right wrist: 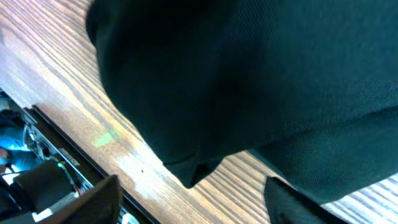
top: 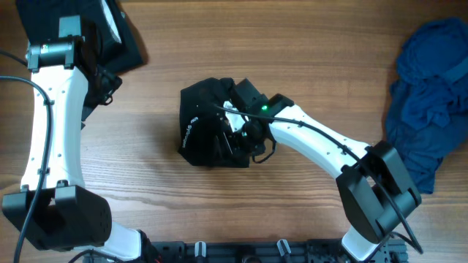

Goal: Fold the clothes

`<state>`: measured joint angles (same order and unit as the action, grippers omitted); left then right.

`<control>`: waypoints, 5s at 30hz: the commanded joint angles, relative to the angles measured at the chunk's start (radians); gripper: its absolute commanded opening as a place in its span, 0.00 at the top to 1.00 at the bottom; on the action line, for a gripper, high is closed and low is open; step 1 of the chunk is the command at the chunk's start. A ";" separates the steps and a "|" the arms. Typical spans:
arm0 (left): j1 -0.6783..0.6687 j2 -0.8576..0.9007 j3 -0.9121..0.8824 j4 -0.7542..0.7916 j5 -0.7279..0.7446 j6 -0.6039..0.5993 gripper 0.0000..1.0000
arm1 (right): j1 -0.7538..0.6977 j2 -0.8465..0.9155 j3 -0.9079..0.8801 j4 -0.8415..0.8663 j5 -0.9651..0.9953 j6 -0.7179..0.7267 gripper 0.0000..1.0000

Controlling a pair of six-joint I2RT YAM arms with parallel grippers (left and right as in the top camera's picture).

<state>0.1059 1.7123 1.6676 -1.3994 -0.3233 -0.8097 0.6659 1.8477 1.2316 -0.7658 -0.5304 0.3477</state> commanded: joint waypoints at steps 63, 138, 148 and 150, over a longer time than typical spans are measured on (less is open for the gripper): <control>0.003 0.005 0.000 -0.004 0.004 -0.006 0.00 | -0.031 0.077 0.226 -0.371 0.419 -0.078 0.96; 0.000 0.005 0.000 0.056 0.319 0.340 0.00 | -0.283 0.109 0.478 -0.267 0.433 -0.182 0.00; -0.006 0.005 0.000 0.071 0.335 0.339 0.00 | -0.533 0.150 0.468 -0.221 0.077 -0.360 0.14; -0.009 0.005 0.000 0.072 0.335 0.339 0.00 | -0.544 0.173 0.458 -0.221 0.035 -0.377 0.36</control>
<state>0.1043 1.7123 1.6676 -1.3308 -0.0078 -0.4969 0.1390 1.9701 1.6970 -0.9897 -0.3290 0.0452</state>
